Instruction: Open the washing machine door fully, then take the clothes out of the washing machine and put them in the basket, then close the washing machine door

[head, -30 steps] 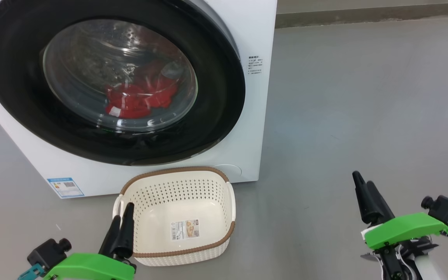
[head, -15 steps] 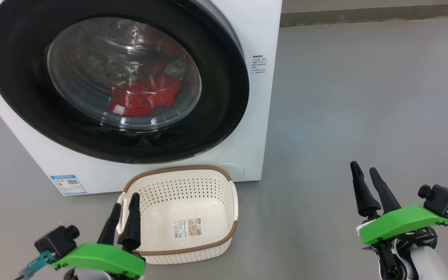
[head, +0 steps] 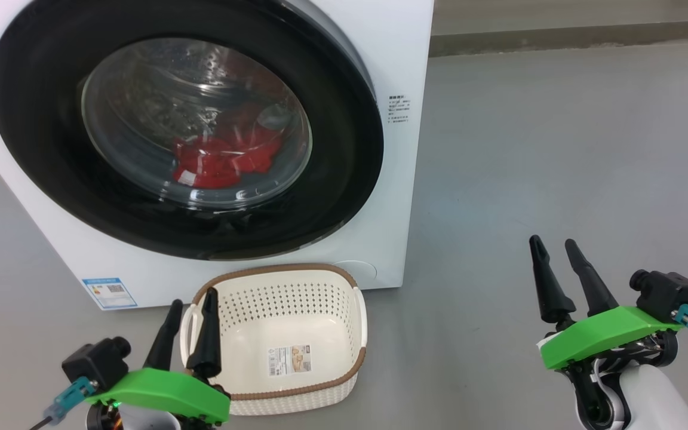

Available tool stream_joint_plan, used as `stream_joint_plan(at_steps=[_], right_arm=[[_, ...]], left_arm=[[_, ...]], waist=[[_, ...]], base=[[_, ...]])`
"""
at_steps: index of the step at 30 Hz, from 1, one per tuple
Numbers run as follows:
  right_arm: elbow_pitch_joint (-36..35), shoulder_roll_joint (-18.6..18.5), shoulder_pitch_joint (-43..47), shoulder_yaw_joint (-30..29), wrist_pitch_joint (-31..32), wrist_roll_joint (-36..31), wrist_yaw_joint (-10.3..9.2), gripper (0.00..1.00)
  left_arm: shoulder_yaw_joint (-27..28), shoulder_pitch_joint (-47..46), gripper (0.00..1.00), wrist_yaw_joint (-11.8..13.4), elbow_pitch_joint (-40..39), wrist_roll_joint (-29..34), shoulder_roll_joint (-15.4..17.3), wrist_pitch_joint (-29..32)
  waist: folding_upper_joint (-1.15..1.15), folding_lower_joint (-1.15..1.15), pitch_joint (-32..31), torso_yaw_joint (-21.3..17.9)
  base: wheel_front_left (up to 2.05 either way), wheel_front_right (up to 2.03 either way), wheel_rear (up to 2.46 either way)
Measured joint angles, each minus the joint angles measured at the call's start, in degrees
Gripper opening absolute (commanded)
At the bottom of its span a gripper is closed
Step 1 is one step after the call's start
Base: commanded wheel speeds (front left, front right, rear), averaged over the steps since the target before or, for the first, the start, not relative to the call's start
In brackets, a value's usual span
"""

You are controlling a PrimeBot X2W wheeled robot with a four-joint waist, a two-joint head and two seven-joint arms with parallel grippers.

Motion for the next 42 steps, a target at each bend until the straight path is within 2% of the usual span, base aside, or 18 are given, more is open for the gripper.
stream_joint_plan(at_steps=[16, 38, 42], right_arm=[[-0.22, -0.25, -1.77, 1.58, -2.58, -10.62, 0.00, 1.00], [1.79, -0.96, -5.99, 3.28, -6.00, -22.16, 0.00, 1.00], [2.86, -1.15, -6.46, 3.53, -6.32, -22.45, 0.01, 1.00]], left_arm=[[-2.00, -1.30, 1.00, 1.55, -0.81, 9.64, 0.15, -2.58], [-4.01, -3.97, 1.00, 2.46, -0.30, 21.21, 0.55, -6.10], [-3.77, -4.80, 1.00, 2.46, -0.22, 22.15, 0.55, -6.11]], waist=[[0.00, 0.00, -0.34, -0.03], [0.00, 0.00, -0.20, 0.14], [0.00, 0.00, 0.19, 0.00]], base=[[0.00, 0.00, 0.00], [0.00, 0.00, 0.00], [0.00, 0.00, 0.00]])
